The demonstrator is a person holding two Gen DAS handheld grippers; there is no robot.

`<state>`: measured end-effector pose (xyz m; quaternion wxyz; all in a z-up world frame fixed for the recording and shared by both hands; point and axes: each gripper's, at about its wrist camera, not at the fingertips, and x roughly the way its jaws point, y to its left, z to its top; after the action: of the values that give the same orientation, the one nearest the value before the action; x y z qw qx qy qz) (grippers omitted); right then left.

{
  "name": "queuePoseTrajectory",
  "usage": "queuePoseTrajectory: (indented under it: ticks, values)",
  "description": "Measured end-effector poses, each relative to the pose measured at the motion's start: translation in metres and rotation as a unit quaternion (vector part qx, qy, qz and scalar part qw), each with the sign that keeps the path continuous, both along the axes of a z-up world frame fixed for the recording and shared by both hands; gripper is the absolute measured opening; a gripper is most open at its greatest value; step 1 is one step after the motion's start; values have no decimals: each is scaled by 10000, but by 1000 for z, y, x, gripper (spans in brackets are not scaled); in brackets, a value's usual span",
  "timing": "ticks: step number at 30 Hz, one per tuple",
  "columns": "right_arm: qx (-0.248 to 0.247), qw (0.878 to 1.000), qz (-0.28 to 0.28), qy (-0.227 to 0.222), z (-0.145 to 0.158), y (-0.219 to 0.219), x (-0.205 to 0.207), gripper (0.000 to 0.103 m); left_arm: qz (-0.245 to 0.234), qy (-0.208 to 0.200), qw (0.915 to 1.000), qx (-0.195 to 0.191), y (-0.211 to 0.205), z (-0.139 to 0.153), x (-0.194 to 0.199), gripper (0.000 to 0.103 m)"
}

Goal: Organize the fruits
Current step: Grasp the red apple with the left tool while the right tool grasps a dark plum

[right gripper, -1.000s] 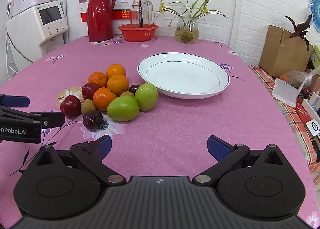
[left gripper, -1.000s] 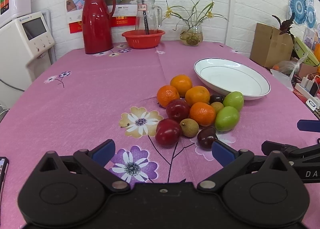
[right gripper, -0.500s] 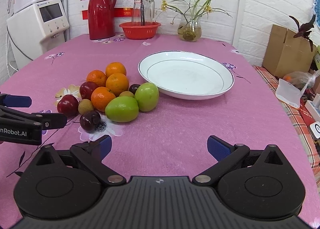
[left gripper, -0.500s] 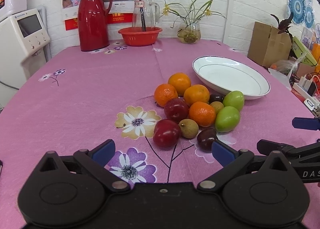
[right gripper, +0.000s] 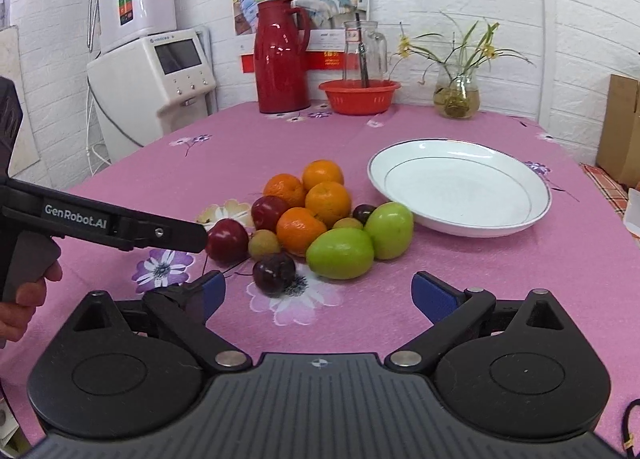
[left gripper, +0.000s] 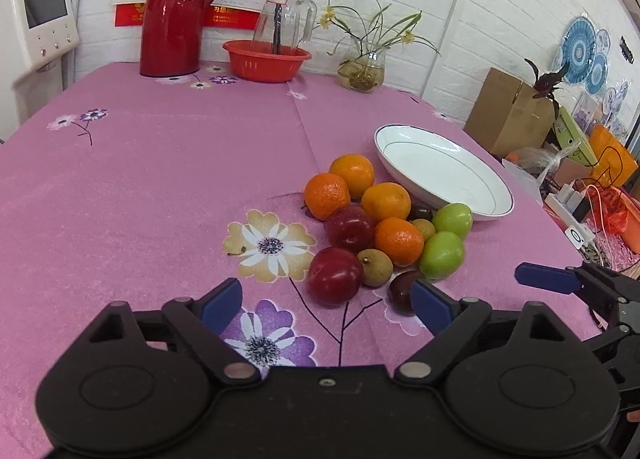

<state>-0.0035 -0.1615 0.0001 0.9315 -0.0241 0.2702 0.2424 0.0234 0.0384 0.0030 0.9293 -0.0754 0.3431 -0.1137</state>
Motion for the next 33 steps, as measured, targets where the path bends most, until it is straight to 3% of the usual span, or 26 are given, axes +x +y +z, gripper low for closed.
queuePoseTrajectory:
  ticks: [6, 16, 21, 25, 27, 29, 33]
  values:
    - [-106, 9996, 244, 127, -4, 18, 2, 103, -199, 98, 9997, 79, -3, -5, 14, 103]
    - [-17, 9995, 154, 279, -8, 25, 17, 98, -442, 185, 9986, 220, -9, -10, 29, 103]
    - [20, 9993, 147, 352, -12, 28, 23, 90, -487, 258, 9982, 239, -10, -13, 34, 103]
    - [57, 9989, 167, 423, -16, 28, 26, 77, -490, 371, 9979, 221, -8, -17, 38, 103]
    - [48, 9988, 156, 459, -18, 29, 29, 62, -488, 372, 9979, 219, -8, -18, 38, 103]
    - [110, 9988, 136, 466, -18, 27, 30, 54, -481, 382, 9979, 182, -6, -17, 37, 103]
    - [159, 9988, 118, 456, -15, 22, 25, 53, -445, 372, 9982, 173, -4, -15, 32, 103]
